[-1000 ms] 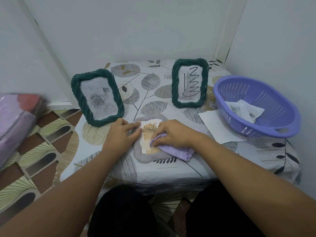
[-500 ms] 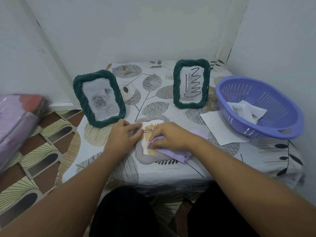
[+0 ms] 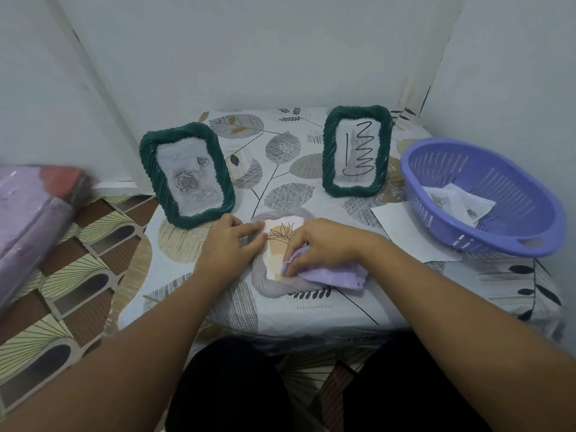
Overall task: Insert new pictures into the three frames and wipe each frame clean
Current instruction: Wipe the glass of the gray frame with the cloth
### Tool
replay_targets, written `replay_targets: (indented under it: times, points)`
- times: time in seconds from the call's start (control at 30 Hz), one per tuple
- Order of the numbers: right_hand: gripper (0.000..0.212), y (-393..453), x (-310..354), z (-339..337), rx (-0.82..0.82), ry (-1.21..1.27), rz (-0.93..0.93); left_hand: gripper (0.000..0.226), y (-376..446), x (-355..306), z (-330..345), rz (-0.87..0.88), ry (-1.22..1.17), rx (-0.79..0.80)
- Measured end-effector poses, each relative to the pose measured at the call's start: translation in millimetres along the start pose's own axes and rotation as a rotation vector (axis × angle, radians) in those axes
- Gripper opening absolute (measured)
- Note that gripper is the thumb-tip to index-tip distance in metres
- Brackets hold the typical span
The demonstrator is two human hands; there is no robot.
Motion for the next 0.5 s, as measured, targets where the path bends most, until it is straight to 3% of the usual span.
replay_targets:
  times: [0.17, 0.27, 0.5]
  points:
    - [0.016, 28.0, 4.7, -14.4, -0.283, -0.020, -0.074, 0.043, -0.1, -0.3, -0.9, 0.006, -0.018, -0.014]
    - [0.015, 49.5, 7.4, -18.3, -0.372, -0.106, -0.075, 0.049, -0.5, -0.8, -0.7, 0.008, -0.011, -0.010]
    - [0.020, 40.4, -0.9, -46.9, -0.594, -0.381, -0.008, 0.031, -0.1, -1.1, -0.4, -0.003, -0.002, -0.003]
Point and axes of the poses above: each hand's wrist, its own y-axis towards the middle knuckle, its own z-axis out of the palm, x = y × z, the point moved 7 cm from there along y, towards the middle knuckle, and after that the axes turned 14 degrees about y, right-handed, at the moved point
